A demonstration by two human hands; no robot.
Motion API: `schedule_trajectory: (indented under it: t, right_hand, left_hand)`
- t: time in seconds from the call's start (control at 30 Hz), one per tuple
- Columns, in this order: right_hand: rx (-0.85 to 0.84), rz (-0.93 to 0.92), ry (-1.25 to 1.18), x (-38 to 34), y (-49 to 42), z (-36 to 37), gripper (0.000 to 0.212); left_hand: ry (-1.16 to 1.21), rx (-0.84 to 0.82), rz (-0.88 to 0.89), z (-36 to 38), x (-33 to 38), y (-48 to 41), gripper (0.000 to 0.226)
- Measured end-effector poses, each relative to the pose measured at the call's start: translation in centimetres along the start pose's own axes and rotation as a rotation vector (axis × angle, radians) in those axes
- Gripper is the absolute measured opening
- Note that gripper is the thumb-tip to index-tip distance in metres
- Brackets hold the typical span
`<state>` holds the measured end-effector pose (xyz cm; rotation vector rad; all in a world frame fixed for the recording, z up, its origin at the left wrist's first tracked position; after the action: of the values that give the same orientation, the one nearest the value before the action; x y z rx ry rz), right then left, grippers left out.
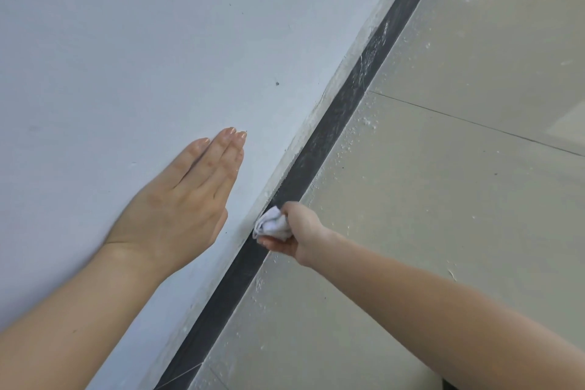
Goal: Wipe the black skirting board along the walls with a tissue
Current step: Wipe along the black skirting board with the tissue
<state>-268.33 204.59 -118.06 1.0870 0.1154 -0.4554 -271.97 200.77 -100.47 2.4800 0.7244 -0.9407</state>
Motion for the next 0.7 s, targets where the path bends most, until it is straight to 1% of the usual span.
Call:
schedule_trajectory:
  t: [0.07, 0.13, 0.17, 0.27, 0.33, 0.4, 0.43, 0.5, 0.53, 0.6, 0.67, 0.7]
  right_hand:
    - [0.079, -0.118, 0.008, -3.2, 0.0, -1.6, 0.021]
    - [0.181, -0.245, -0.101, -6.6, 0.4, -3.9, 0.01]
    - [0.22, -0.293, -0.132, -8.2, 0.7, -5.0, 0.011]
    - [0.309, -0.415, -0.172, -12.0, 3.1, -8.1, 0.028]
    - [0.383, -0.469, -0.262, -13.0, 4.2, -10.4, 0.031]
    - [0.393, -0.428, -0.292, -11.8, 4.4, -11.1, 0.022]
    - [0.388, -0.389, -0.23, -10.6, 3.8, -10.9, 0.016]
    - [0.326, -0.302, -0.034, -7.1, 2.1, -9.4, 0.011]
    - [0.255, -0.238, 0.009, -4.8, 1.4, -8.1, 0.014]
    - [0.074, -0.11, 0.08, -0.2, 0.0, -5.1, 0.029]
    - [-0.021, -0.027, 0.134, 3.2, -1.3, -2.8, 0.031]
    - [-0.033, -0.011, 0.144, 4.1, -1.6, -2.0, 0.029]
  left_hand:
    - [0.006, 0.004, -0.001, 0.0, 0.0, 0.0, 0.063]
    - [0.007, 0.004, -0.005, 0.0, 0.0, 0.0, 0.063]
    - [0.006, 0.003, -0.005, 0.0, 0.0, 0.0, 0.063]
    - [0.004, -0.002, -0.001, 0.1, 0.0, 0.1, 0.062]
    - [0.0, -0.002, -0.003, 0.0, 0.0, 0.1, 0.062]
    - [-0.009, -0.002, -0.003, 0.0, 0.1, 0.1, 0.062]
    - [-0.012, -0.002, -0.003, 0.0, 0.1, 0.1, 0.062]
    - [-0.018, -0.005, 0.001, 0.0, 0.1, 0.0, 0.062]
    - [-0.019, -0.009, 0.002, 0.0, 0.1, 0.0, 0.062]
    - [-0.021, -0.026, -0.002, 0.1, 0.1, 0.0, 0.062]
    - [-0.025, -0.034, -0.005, 0.1, 0.1, 0.1, 0.063]
    - [-0.025, -0.032, -0.003, 0.0, 0.1, 0.0, 0.063]
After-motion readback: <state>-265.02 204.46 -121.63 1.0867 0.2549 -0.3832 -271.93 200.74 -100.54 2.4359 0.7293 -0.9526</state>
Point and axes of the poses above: each hand's wrist, its own y-axis away from the middle knuckle, its own z-axis out of the palm, x = y × z, the point moved 8 cm from there along -y, towards the middle knuckle, and after that the axes turned 15 degrees about y, right-handed, at the moved point
